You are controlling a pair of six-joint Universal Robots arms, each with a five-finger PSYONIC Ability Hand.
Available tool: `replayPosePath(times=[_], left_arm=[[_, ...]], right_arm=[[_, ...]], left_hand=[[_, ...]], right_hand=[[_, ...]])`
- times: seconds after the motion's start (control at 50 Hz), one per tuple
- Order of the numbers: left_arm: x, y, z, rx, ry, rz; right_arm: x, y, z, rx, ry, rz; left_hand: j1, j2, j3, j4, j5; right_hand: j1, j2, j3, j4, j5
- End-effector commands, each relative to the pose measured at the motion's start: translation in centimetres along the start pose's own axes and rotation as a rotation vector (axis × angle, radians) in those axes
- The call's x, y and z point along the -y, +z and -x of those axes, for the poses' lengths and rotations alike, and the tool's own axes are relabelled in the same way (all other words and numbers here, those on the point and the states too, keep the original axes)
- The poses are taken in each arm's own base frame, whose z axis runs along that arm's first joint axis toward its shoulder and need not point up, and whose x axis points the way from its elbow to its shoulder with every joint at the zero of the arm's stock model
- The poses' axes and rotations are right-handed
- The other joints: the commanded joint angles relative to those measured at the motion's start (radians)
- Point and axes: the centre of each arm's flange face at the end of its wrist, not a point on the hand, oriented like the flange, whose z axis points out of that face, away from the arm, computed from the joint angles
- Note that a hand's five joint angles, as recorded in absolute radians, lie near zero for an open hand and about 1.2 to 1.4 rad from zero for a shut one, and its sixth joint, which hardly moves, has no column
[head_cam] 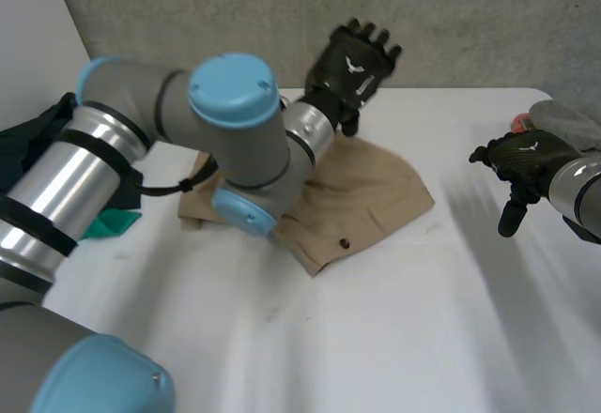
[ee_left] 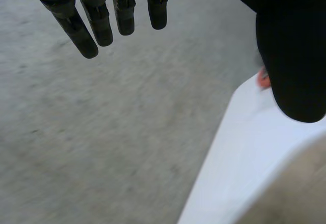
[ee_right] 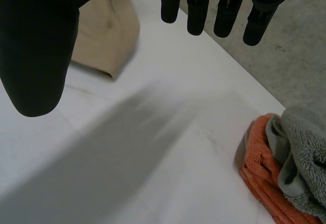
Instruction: Fold the laundry.
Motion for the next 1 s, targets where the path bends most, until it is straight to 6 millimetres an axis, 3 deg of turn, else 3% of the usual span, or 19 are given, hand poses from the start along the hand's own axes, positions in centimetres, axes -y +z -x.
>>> replayPosePath(times=[0.02,0.06,0.16,0.24,0.28,0.36,0.46,0.6,0.74,0.76,0.78,0.8,0.84,0.86,0.9,0.96,1.0], left_arm=[[2.3,-2.3,7.8,0.230,0.075,0.138],[2.2,-4.0,9.4,0.251,0.091,0.206],[0.7,-8.1,10.5,0.213,0.100,0.342],[-2.0,-11.1,11.4,0.180,0.087,0.450],[-4.4,-12.5,12.1,0.163,0.071,0.516],[-7.8,-13.7,13.3,0.152,0.049,0.590],[-13.0,-14.2,14.6,0.129,0.023,0.677],[-17.0,-14.3,14.2,0.072,0.003,0.766],[-18.6,-14.0,11.0,-0.027,-0.056,0.813],[-18.6,-13.9,10.6,-0.033,-0.058,0.815],[-18.6,-13.8,10.4,-0.037,-0.060,0.814],[-18.6,-13.6,10.0,-0.038,-0.063,0.811],[-18.3,-13.3,10.1,-0.030,-0.062,0.806],[-17.7,-13.1,10.4,-0.012,-0.066,0.797],[-16.6,-13.0,10.8,0.006,-0.076,0.793],[-13.4,-13.0,11.4,0.033,-0.149,0.762],[-10.7,-13.2,12.1,0.057,-0.206,0.712]], right_arm=[[0.8,-1.6,1.4,0.025,-0.011,-0.008],[1.6,-2.7,1.9,0.027,-0.009,-0.020],[3.3,-5.0,4.1,0.096,0.044,-0.033],[4.0,-6.0,6.4,0.183,0.126,0.010],[4.2,-5.9,8.2,0.242,0.166,0.037],[4.8,-4.9,10.6,0.287,0.245,0.053],[4.8,-2.3,14.3,0.309,0.336,0.062],[3.3,1.5,18.8,0.312,0.293,0.057],[2.0,4.2,21.0,0.251,0.196,0.015],[1.9,4.5,21.1,0.244,0.191,0.009],[1.9,5.0,21.1,0.228,0.183,-0.012],[1.8,5.2,21.1,0.226,0.178,-0.017],[1.9,5.6,20.9,0.216,0.173,-0.029],[2.0,5.6,20.6,0.207,0.165,-0.031],[2.2,5.3,20.0,0.197,0.166,-0.025],[2.6,3.9,18.3,0.166,0.179,0.003],[4.3,2.1,15.7,0.130,0.204,-0.034]], left_hand=[[-0.027,-0.030,-0.032,-0.027,-0.048],[-0.027,-0.030,-0.032,-0.027,-0.048],[-0.027,-0.030,-0.032,-0.027,-0.048],[-0.015,-0.017,-0.020,-0.015,-0.035],[0.003,0.000,-0.002,0.003,-0.018],[0.003,0.000,-0.002,0.003,-0.018],[0.000,-0.003,-0.005,0.000,-0.021],[0.009,0.006,0.004,0.009,-0.012],[0.214,0.211,0.209,0.214,0.193],[0.284,0.281,0.279,0.284,0.263],[0.369,0.366,0.364,0.369,0.348],[0.643,0.640,0.638,0.643,0.623],[0.976,0.973,0.971,0.976,0.955],[1.192,1.190,1.187,1.192,1.172],[1.194,1.192,1.189,1.195,1.174],[1.194,1.192,1.189,1.195,1.174],[1.194,1.192,1.189,1.195,1.174]], right_hand=[[0.019,0.005,0.012,0.007,0.026],[0.019,0.005,0.012,0.007,0.026],[0.019,0.005,0.012,0.007,0.026],[0.013,-0.001,0.006,0.002,0.020],[0.007,-0.007,0.000,-0.004,0.014],[-0.002,-0.016,-0.009,-0.013,0.005],[-0.002,-0.016,-0.009,-0.013,0.005],[-0.002,-0.016,-0.009,-0.013,0.005],[0.097,0.083,0.090,0.086,0.104],[0.185,0.171,0.178,0.174,0.192],[0.462,0.448,0.455,0.451,0.469],[0.590,0.576,0.583,0.579,0.597],[0.892,0.878,0.885,0.881,0.899],[1.153,1.139,1.146,1.141,1.160],[1.155,1.141,1.149,1.144,1.162],[1.155,1.141,1.149,1.144,1.162],[1.155,1.141,1.149,1.144,1.162]])
